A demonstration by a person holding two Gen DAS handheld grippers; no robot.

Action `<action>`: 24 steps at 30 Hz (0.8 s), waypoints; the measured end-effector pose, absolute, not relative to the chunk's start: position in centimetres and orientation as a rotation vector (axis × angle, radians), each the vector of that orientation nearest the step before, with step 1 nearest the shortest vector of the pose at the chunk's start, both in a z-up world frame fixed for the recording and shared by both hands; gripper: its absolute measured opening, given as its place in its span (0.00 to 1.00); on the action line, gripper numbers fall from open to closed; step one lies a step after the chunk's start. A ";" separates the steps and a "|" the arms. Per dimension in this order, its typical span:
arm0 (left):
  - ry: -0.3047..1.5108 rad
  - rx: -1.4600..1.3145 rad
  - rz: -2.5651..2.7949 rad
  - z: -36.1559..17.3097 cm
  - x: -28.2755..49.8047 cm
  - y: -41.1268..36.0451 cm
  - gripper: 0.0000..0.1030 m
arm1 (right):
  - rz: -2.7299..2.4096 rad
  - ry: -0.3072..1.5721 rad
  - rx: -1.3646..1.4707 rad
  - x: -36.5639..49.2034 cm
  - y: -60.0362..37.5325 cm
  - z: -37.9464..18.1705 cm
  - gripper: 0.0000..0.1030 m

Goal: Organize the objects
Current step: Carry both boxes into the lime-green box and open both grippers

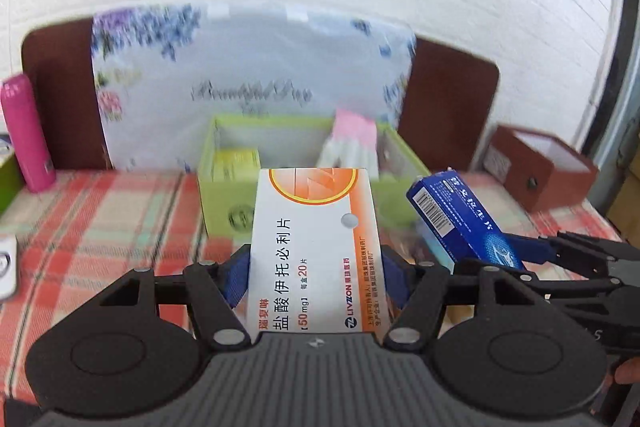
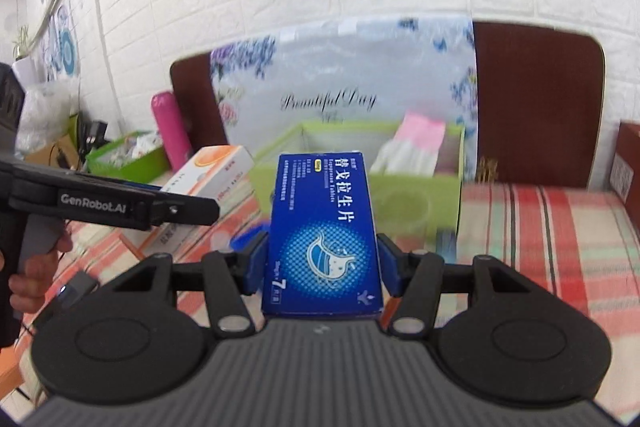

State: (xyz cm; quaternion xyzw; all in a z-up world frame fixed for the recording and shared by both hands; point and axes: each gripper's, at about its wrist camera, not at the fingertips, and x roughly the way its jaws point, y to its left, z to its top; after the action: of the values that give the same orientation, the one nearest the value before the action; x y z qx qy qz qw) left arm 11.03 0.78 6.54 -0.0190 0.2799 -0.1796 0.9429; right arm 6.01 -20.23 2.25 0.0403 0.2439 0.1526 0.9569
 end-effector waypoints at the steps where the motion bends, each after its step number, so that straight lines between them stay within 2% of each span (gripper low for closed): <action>1: 0.555 -0.047 -0.353 7.1 11.8 0.7 0.67 | 0.307 0.480 0.080 7.2 -20.3 2.8 0.54; 9: 0.500 -0.086 -0.290 10.1 20.3 -0.4 0.67 | 0.248 0.467 0.063 17.6 -19.9 4.6 0.54; 19: 0.592 -0.061 -0.248 6.4 29.7 -1.6 0.67 | 0.187 0.584 -0.012 27.4 -18.3 0.0 0.54; 21: 0.599 -0.076 -0.253 5.5 30.6 -1.4 0.72 | 0.199 0.611 -0.031 28.9 -17.9 -1.1 0.54; 23: 0.631 -0.079 -0.239 4.4 31.2 -1.1 0.77 | 0.221 0.654 -0.077 29.9 -17.2 -2.1 0.68; 24: 0.640 -0.080 -0.230 4.0 31.2 -0.9 0.77 | 0.214 0.660 -0.105 29.9 -17.0 -2.5 0.71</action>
State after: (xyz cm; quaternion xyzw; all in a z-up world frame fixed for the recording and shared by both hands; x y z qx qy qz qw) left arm 31.23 -0.88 4.00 -0.0391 0.3137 -0.1129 0.9420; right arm 29.95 -16.95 -2.53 -0.0513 0.3233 0.1047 0.9391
